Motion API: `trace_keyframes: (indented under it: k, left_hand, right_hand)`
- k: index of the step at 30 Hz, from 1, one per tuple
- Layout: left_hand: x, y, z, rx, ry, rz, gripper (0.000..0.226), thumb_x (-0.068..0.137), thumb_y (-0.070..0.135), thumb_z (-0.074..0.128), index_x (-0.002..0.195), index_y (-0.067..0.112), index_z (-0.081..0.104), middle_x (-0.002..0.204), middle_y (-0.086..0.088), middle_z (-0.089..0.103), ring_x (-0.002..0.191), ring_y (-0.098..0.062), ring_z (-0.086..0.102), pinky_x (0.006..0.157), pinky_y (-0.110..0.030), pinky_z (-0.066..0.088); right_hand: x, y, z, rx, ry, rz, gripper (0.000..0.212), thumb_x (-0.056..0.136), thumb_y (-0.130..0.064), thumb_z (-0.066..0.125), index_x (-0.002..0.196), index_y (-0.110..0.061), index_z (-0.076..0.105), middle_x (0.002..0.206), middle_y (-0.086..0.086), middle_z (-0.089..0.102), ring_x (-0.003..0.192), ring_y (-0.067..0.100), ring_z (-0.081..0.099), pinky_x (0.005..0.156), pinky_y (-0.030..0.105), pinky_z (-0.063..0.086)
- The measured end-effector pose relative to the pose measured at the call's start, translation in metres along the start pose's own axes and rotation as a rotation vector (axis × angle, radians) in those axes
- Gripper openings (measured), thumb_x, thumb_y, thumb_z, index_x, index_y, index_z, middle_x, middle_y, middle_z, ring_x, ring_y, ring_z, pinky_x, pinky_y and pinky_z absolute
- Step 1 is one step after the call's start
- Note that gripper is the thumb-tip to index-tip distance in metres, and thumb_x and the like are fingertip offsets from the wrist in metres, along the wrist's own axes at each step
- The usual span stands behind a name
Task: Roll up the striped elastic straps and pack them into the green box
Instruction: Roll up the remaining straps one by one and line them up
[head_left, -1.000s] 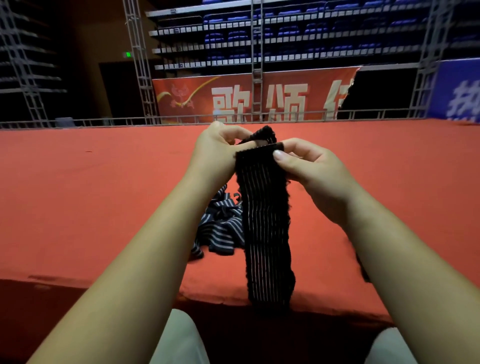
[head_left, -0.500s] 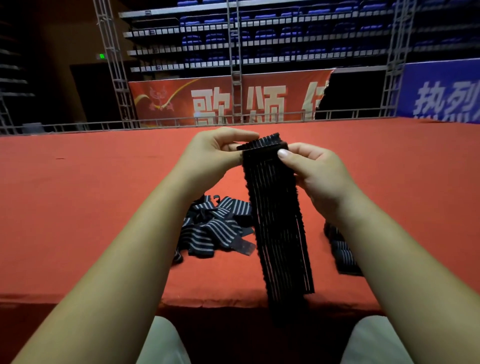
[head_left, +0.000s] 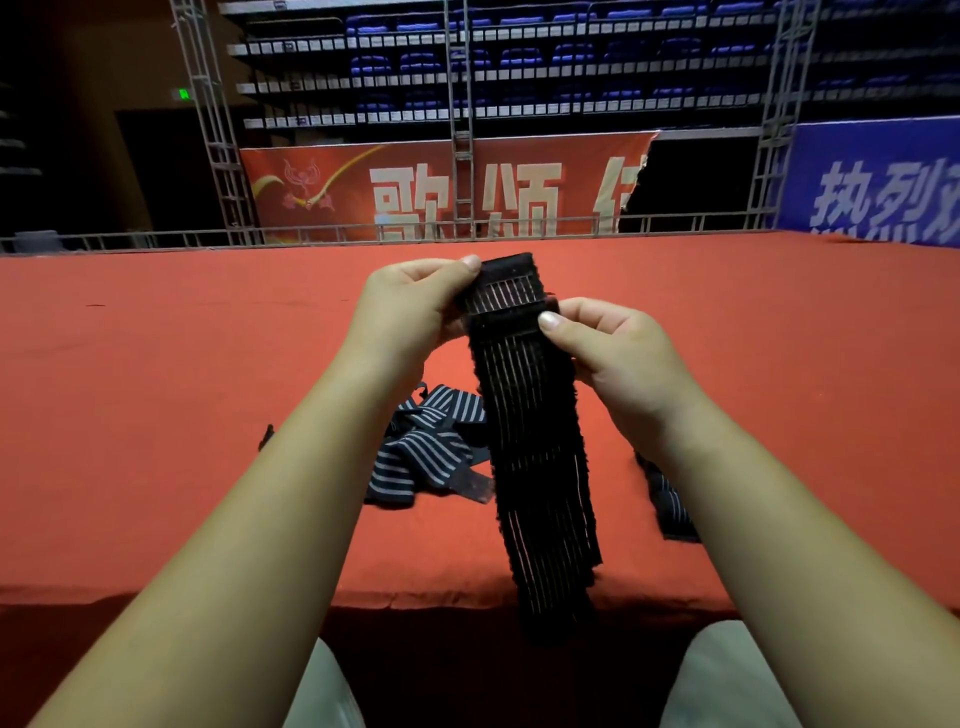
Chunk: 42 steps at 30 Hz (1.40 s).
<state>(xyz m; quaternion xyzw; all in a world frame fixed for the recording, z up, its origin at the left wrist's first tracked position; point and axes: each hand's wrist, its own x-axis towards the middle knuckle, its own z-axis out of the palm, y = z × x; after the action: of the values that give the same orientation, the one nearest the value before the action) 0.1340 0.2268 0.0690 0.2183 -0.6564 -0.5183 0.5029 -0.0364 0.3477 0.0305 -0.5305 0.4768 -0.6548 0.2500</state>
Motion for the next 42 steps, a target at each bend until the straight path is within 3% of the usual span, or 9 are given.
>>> trace_keyframes:
  k: [2,12,21,24,29,31,35,40,42]
  left_hand:
    - [-0.001,0.003,0.000,-0.004,-0.012,-0.022,0.025,0.102,0.026,0.074,0.106,0.002,0.080,0.102,-0.017,0.082,0.094,-0.034,0.078,0.085,-0.044,0.066]
    - [-0.011,0.038,0.005,-0.007,-0.169,-0.012,0.026,0.106,0.027,0.069,0.106,0.003,0.080,0.096,-0.009,0.081,0.091,-0.020,0.076,0.089,-0.042,0.065]
    - [-0.015,0.035,0.010,-0.052,-0.207,-0.022,0.047,0.113,0.034,0.055,0.122,-0.009,0.073,0.118,-0.030,0.076,0.096,-0.025,0.072,0.087,-0.033,0.062]
    - [-0.016,0.034,0.011,-0.033,-0.209,-0.020,0.047,0.114,0.036,0.053,0.120,-0.006,0.075,0.101,-0.019,0.076,0.084,-0.017,0.071,0.083,-0.032,0.061]
    - [-0.019,0.032,0.012,-0.050,-0.256,-0.008,0.051,0.114,0.040,0.051,0.114,-0.005,0.076,0.097,-0.018,0.058,0.074,-0.013,0.066,0.084,-0.032,0.059]
    - [-0.023,0.032,0.012,-0.057,-0.281,0.012,0.045,0.111,0.038,0.055,0.113,-0.001,0.076,0.096,-0.014,0.068,0.082,-0.015,0.072,0.089,-0.033,0.059]
    - [-0.027,0.029,0.009,-0.026,-0.288,0.101,0.028,0.107,0.013,0.064,0.131,0.001,0.073,0.121,-0.019,0.079,0.116,-0.033,0.076,0.105,-0.044,0.059]
    - [-0.030,0.033,0.009,-0.063,-0.196,0.066,0.025,0.109,0.016,0.063,0.124,0.001,0.076,0.113,-0.018,0.081,0.106,-0.029,0.079,0.088,-0.036,0.065]
    - [-0.031,0.036,0.011,-0.121,-0.205,0.041,0.025,0.109,0.017,0.062,0.121,-0.001,0.075,0.103,-0.017,0.081,0.088,-0.023,0.079,0.072,-0.029,0.066]
  right_hand:
    - [0.000,-0.003,0.001,-0.002,0.019,-0.009,0.016,0.106,-0.015,0.063,0.107,-0.008,0.078,0.097,0.003,0.078,0.088,0.016,0.069,0.087,0.036,0.055]
    - [0.013,-0.033,-0.004,-0.007,0.166,-0.075,0.016,0.106,-0.020,0.066,0.105,-0.012,0.080,0.095,0.002,0.080,0.084,0.013,0.073,0.074,0.027,0.059]
    - [0.010,-0.032,0.001,-0.018,0.194,-0.053,0.017,0.106,-0.021,0.067,0.095,-0.013,0.078,0.085,-0.002,0.078,0.076,0.010,0.071,0.068,0.025,0.057]
    - [0.010,-0.031,0.002,-0.024,0.205,-0.050,0.018,0.105,-0.022,0.068,0.093,-0.015,0.078,0.086,-0.001,0.079,0.076,0.011,0.072,0.067,0.024,0.056]
    - [0.010,-0.028,0.003,-0.037,0.243,-0.056,0.021,0.105,-0.025,0.068,0.099,-0.007,0.078,0.096,0.010,0.081,0.084,0.017,0.074,0.081,0.041,0.060]
    - [0.011,-0.027,0.004,-0.028,0.256,-0.057,0.023,0.105,-0.026,0.068,0.099,-0.005,0.076,0.093,0.009,0.081,0.083,0.018,0.073,0.083,0.044,0.060]
    - [0.009,-0.032,0.004,-0.016,0.240,-0.073,0.022,0.104,-0.024,0.070,0.095,-0.004,0.073,0.088,0.006,0.077,0.080,0.018,0.071,0.079,0.042,0.058]
    - [0.008,-0.039,0.007,-0.015,0.217,-0.122,0.016,0.102,-0.028,0.073,0.099,-0.012,0.069,0.085,0.000,0.073,0.077,0.015,0.067,0.073,0.039,0.056]
    - [0.008,-0.042,0.009,0.017,0.223,-0.124,0.019,0.101,-0.027,0.075,0.104,-0.010,0.067,0.089,0.002,0.075,0.080,0.015,0.069,0.074,0.038,0.057]
